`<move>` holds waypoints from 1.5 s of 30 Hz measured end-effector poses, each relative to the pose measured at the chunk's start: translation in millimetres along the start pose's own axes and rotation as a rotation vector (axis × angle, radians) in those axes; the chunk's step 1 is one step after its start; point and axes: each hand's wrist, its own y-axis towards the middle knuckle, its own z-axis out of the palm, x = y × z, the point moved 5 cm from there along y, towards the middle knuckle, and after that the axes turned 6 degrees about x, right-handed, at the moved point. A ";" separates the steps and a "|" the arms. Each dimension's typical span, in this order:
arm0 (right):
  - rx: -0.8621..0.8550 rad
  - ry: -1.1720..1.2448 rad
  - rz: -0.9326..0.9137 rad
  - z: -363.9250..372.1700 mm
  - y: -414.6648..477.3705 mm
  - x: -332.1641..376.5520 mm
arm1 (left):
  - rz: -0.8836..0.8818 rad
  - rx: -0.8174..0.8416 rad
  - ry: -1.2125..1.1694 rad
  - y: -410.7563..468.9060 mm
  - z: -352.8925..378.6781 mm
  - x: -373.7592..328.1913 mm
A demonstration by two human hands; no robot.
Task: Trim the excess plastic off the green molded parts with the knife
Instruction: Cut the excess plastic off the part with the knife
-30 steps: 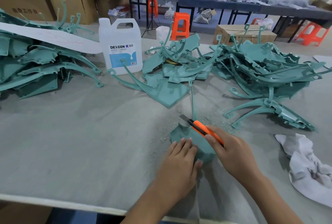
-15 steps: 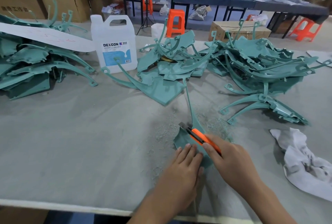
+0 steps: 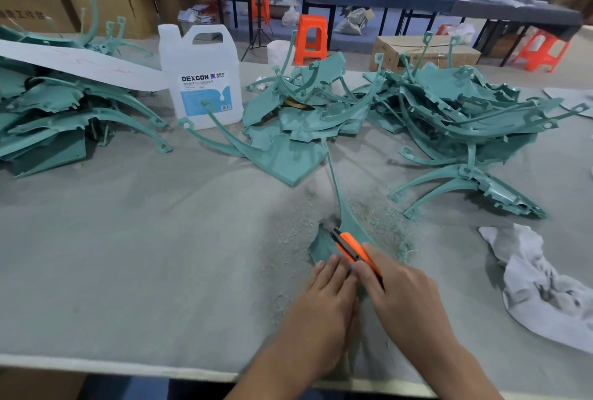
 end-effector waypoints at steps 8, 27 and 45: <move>-0.048 0.036 0.041 -1.5 2.1 -16.1 | -0.044 -0.004 -0.005 -0.3 0.7 -1.1; 0.033 -0.027 -0.104 -24.7 33.1 -60.4 | -0.024 0.058 0.033 1.0 -2.0 -3.8; 0.023 -0.040 -0.157 -19.9 28.2 -52.5 | -0.031 0.099 0.025 1.7 -2.6 -2.8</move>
